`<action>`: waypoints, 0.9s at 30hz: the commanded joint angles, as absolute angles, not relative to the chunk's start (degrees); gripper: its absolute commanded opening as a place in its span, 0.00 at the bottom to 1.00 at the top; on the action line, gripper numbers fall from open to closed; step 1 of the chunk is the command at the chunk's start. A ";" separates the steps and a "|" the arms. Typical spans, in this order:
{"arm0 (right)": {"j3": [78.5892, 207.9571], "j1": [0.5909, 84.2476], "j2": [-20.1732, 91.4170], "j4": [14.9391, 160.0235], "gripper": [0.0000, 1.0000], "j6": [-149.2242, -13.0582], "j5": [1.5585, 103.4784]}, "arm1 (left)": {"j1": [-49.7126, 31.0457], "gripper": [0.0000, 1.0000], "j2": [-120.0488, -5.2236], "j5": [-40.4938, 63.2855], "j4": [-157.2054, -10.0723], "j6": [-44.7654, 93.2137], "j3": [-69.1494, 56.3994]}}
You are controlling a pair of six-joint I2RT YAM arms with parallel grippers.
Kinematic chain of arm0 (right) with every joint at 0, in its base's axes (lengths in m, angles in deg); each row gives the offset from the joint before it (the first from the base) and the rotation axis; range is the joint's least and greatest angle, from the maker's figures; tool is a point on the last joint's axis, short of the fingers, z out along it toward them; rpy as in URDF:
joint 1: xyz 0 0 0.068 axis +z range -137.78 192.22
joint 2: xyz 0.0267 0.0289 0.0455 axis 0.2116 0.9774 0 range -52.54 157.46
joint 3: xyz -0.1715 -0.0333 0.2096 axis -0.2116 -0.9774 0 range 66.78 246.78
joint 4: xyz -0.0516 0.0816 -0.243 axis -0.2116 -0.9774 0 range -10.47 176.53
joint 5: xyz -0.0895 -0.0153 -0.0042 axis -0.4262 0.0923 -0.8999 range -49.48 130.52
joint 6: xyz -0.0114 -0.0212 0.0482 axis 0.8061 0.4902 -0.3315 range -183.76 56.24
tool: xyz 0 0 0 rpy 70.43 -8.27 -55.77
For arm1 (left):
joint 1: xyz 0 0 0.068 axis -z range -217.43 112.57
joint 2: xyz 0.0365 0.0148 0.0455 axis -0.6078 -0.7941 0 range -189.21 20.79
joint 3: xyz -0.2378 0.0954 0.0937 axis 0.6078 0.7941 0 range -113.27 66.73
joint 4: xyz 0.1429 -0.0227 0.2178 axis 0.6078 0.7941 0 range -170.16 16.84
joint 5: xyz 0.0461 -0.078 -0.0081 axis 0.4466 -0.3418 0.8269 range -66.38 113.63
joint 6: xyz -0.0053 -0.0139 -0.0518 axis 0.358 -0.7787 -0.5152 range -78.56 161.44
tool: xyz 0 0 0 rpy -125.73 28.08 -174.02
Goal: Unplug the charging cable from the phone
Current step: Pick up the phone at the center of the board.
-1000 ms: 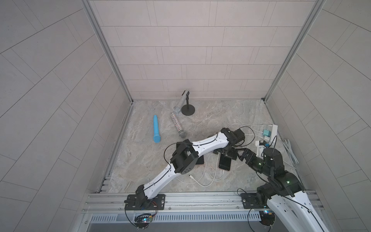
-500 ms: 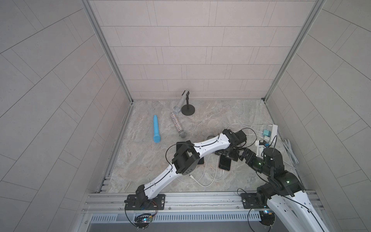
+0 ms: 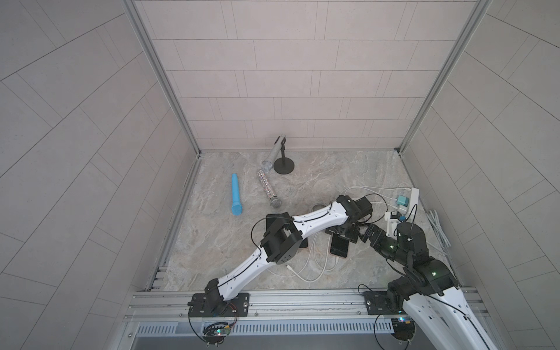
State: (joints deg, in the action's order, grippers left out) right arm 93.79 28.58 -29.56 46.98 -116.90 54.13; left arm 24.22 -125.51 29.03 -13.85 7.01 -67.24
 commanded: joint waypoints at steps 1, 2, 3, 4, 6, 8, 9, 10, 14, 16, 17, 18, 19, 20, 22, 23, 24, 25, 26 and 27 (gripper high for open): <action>92.99 28.38 -30.23 47.59 1.00 -116.87 54.49 | 24.44 0.87 -128.91 29.33 -12.59 7.78 -67.65; 92.98 28.39 -30.22 47.59 1.00 -116.92 54.49 | 24.44 0.88 -129.15 29.50 -12.45 7.81 -67.65; 92.97 28.39 -30.25 47.59 1.00 -116.93 54.49 | 24.45 0.89 -129.37 29.62 -12.33 7.87 -67.66; 92.82 28.37 -30.22 47.54 1.00 -116.81 54.45 | 24.44 0.90 -129.59 29.80 -12.22 7.95 -67.66; 92.93 28.38 -30.22 47.58 1.00 -116.87 54.36 | 24.45 0.92 -129.91 30.15 -12.05 8.00 -67.61; 92.89 28.34 -30.22 47.56 1.00 -116.87 54.35 | 24.50 0.92 -130.20 30.40 -11.88 8.12 -67.57; 92.84 28.34 -30.22 47.58 1.00 -116.91 54.40 | 24.46 0.92 -130.20 30.66 -11.80 8.08 -67.47; 92.80 28.35 -30.26 47.59 1.00 -116.88 54.47 | 24.44 0.91 -130.28 31.07 -11.71 8.01 -67.40; 92.61 28.34 -30.35 47.59 1.00 -116.92 54.37 | 24.47 0.83 -130.38 32.30 -11.22 7.91 -67.32; 92.71 28.38 -30.45 47.57 1.00 -116.94 54.46 | 24.51 0.77 -130.25 32.83 -10.97 7.82 -67.24; 92.80 28.37 -30.40 47.57 1.00 -116.99 54.49 | 24.45 0.74 -130.14 32.93 -10.98 7.79 -67.27; 92.72 28.38 -30.44 47.56 1.00 -116.98 54.49 | 24.44 0.71 -130.00 32.94 -10.99 7.65 -67.22; 92.61 28.39 -30.48 47.55 1.00 -116.99 54.49 | 24.44 0.68 -129.80 32.86 -10.99 7.61 -67.22; 92.62 28.37 -30.48 47.59 1.00 -116.99 54.49 | 24.44 0.64 -129.52 32.87 -10.99 7.52 -67.14; 92.59 28.33 -30.55 47.52 1.00 -116.99 54.49 | 24.44 0.55 -128.70 32.97 -11.35 7.32 -66.86; 92.62 28.28 -30.61 47.51 1.00 -116.99 54.49 | 24.44 0.52 -128.26 33.09 -11.60 7.21 -66.60; 92.63 28.25 -30.58 47.49 1.00 -116.96 54.47 | 24.44 0.50 -127.81 33.19 -11.80 7.11 -66.34; 92.54 28.32 -30.61 47.38 1.00 -116.99 54.47 | 24.44 0.46 -127.34 33.32 -11.98 6.94 -66.15; 92.61 28.27 -30.65 47.41 1.00 -117.00 54.49 | 24.44 0.43 -126.92 33.49 -12.03 6.87 -66.02; 92.64 28.25 -30.68 47.37 1.00 -117.02 54.54 | 24.44 0.39 -126.56 33.66 -12.04 6.86 -65.99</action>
State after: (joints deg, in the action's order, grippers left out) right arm 93.13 28.58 -30.00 47.13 -116.92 54.54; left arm 24.59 -126.07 32.27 -13.05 7.18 -67.88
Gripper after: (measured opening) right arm 0.999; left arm 0.783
